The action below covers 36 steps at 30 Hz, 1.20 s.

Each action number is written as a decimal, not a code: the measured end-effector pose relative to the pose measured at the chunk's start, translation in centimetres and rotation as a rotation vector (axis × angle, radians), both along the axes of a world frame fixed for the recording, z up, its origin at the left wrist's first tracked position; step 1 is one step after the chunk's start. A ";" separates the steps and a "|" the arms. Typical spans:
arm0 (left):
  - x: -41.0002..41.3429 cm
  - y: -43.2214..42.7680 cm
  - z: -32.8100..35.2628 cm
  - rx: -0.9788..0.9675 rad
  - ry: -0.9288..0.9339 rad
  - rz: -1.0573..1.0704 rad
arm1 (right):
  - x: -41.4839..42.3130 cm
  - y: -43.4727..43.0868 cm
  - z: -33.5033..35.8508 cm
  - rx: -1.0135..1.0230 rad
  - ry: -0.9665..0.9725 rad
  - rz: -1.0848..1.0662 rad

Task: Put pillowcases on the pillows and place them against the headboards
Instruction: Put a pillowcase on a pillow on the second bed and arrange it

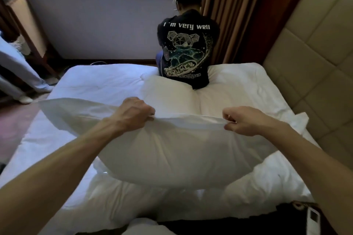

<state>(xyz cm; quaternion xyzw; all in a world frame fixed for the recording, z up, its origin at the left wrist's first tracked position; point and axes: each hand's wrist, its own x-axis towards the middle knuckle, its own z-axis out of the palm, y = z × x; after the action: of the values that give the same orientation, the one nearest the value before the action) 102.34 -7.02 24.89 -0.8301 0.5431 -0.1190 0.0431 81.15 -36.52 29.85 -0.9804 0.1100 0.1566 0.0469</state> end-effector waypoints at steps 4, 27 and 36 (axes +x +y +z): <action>-2.1 -1.1 -5.5 -0.004 0.068 -0.029 | -3.7 0.2 -4.7 -0.034 0.027 -0.099; -2.0 13.6 -16.9 -0.376 0.003 0.136 | 1.9 14.5 -18.9 -0.065 -0.077 0.088; -2.3 15.0 -16.1 -0.349 0.136 0.055 | 3.1 18.1 -20.8 -0.067 -0.177 0.112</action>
<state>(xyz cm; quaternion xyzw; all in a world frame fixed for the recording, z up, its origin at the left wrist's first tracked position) 100.07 7.99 8.80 -0.8456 0.4931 -0.1537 -0.1350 84.22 -18.41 9.01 -0.9960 0.0557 0.0679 0.0149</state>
